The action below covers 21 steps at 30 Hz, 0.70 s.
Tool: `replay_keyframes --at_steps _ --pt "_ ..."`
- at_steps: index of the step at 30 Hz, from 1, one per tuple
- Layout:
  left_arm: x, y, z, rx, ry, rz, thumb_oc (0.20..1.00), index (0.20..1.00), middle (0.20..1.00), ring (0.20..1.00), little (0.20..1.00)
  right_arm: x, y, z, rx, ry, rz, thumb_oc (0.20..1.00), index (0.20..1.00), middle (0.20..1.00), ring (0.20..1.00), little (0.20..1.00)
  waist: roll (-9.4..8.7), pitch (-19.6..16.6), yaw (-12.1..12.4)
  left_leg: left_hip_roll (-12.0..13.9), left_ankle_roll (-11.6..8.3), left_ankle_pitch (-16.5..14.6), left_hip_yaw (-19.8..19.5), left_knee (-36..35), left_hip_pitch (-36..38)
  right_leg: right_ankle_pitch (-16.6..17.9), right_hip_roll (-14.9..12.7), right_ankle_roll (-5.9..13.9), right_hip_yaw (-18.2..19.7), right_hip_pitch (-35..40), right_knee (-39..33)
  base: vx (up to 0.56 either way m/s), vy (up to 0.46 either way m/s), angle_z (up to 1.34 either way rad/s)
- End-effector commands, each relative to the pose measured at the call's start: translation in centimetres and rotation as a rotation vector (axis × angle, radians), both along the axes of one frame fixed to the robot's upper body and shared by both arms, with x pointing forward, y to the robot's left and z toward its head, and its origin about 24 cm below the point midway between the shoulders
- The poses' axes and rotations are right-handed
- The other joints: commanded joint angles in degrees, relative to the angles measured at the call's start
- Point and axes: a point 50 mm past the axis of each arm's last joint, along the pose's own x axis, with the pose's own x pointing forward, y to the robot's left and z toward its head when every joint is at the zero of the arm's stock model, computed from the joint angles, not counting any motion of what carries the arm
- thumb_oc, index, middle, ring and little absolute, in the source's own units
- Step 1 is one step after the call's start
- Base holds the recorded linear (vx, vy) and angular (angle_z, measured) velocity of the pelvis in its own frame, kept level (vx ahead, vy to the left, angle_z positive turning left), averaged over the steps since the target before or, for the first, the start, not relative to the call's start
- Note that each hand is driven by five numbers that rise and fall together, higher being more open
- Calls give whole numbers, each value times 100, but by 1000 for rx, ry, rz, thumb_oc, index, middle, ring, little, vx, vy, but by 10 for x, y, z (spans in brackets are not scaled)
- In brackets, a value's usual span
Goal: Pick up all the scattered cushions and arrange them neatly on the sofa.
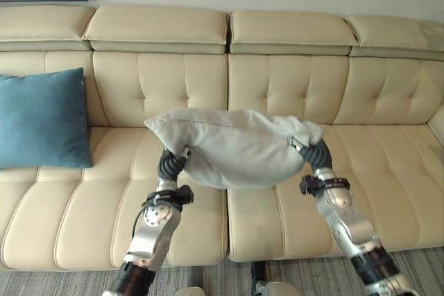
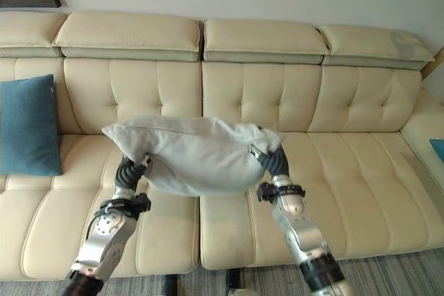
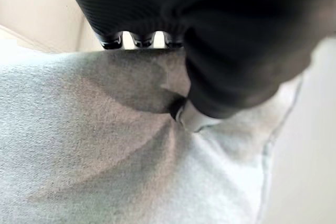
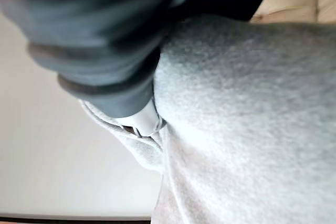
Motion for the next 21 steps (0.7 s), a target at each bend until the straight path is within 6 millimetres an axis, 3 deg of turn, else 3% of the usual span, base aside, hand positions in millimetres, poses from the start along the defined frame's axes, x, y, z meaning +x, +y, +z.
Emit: replay_keyframes --at_steps 1,9,11,13,14,15,16,18,20,21 --pt "22 -37 50 57 -247 -150 200 200 200 200 200 8 31 35 17 -173 108 200 200 200 200 200 -52 -281 109 -10 -148 -504 24 -33 -14 -1150 -303 469 -81 533 122 -14 -20 5" --pt "48 -42 54 134 -216 -122 200 200 200 200 200 33 43 35 20 -118 76 200 200 200 200 200 -93 69 151 37 -172 -351 -64 19 -710 -1101 -269 436 -20 -179 282 -54 -29 6" --pt "62 -43 60 178 -216 -106 200 200 200 200 200 44 47 36 -5 -98 62 200 200 200 200 200 -95 188 165 47 -192 -294 -73 37 -905 -1063 -267 427 -11 -387 317 -84 -31 2" --pt "94 -38 81 356 -216 -34 200 200 200 200 200 72 52 43 -80 -61 0 200 200 200 200 200 -100 350 170 60 -246 -188 -114 50 -1198 -997 -237 427 16 -687 363 -96 -28 1" --pt "107 -33 87 411 -182 12 263 263 263 263 263 83 48 48 -131 -44 -44 200 200 200 200 200 -96 389 137 67 -265 -138 -124 47 -1288 -964 -234 433 9 -794 380 -87 -7 3" --pt "115 -26 96 456 -176 47 1000 1000 1000 1000 1000 91 43 51 -192 -33 -75 200 200 200 200 200 -94 422 125 68 -272 -99 -129 39 -1357 -933 -233 443 5 -853 375 -66 10 6" --pt "123 -14 107 493 -155 80 1000 1000 1000 1000 1000 101 29 55 -301 4 -129 1000 1000 1000 1000 1000 -90 439 110 62 -276 -73 -140 27 -1411 -905 -223 452 6 -899 362 -28 11 5" --pt "130 7 126 484 -134 137 1000 1000 1000 1000 1000 112 8 69 -381 40 -215 1000 1000 1000 1000 1000 -84 418 97 62 -281 -79 -142 12 -1384 -883 -208 466 -3 -880 321 19 12 0" --pt "133 34 134 328 -81 200 1000 1000 1000 1000 1000 117 -15 78 -255 92 -315 1000 1000 1000 1000 1000 -60 375 72 61 -295 -128 -147 -3 -1273 -894 -194 473 2 -776 268 88 43 -2" --pt "128 56 124 -56 -60 276 1000 1000 1000 1000 1000 114 -27 79 226 108 -397 1000 1000 1000 1000 1000 -16 249 58 48 -293 -226 -143 -21 -1113 -936 -180 476 -4 -620 198 140 53 0"
